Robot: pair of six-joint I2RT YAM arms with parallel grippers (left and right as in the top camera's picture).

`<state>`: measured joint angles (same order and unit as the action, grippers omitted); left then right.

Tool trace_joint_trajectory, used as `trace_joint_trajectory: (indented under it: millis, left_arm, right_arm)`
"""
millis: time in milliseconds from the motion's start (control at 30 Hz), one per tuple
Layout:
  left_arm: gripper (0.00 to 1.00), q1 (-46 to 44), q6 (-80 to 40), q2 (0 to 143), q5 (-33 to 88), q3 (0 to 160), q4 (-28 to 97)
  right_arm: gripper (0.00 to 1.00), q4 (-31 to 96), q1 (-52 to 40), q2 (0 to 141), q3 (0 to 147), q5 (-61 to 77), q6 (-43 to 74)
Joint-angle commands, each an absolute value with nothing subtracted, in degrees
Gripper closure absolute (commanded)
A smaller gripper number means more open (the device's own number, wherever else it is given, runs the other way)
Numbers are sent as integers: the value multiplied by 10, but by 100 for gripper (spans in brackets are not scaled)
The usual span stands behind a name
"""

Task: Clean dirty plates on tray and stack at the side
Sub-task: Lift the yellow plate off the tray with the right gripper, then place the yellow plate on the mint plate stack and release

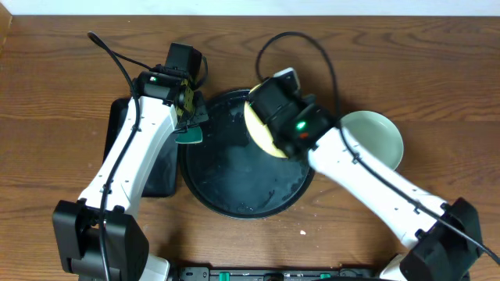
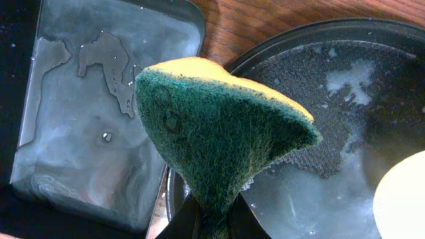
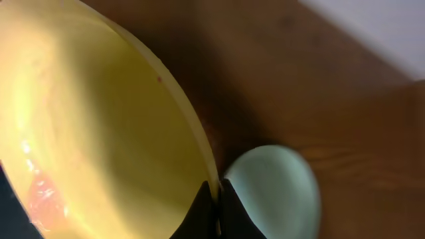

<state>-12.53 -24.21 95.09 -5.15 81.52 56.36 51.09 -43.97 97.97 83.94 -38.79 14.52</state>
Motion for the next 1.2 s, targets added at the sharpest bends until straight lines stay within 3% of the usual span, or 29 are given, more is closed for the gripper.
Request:
trace_joint_trajectory:
  millis: [0, 400, 733, 1000, 1167]
  left_arm:
    - [92, -123, -241, 951, -65, 815, 563]
    - [92, -123, -241, 951, -65, 815, 563]
    - [92, -123, -241, 951, -65, 815, 563]
    - [92, -123, -241, 951, -65, 815, 563]
    - [92, -123, -241, 951, -65, 815, 563]
  right_arm:
    - [99, 510, -489, 958, 843, -578, 141]
    - [99, 510, -594, 955, 843, -831, 141]
    - [99, 511, -614, 955, 843, -858, 141]
    - [99, 577, -579, 955, 842, -616, 227]
    - [99, 574, -500, 956, 827, -346, 244]
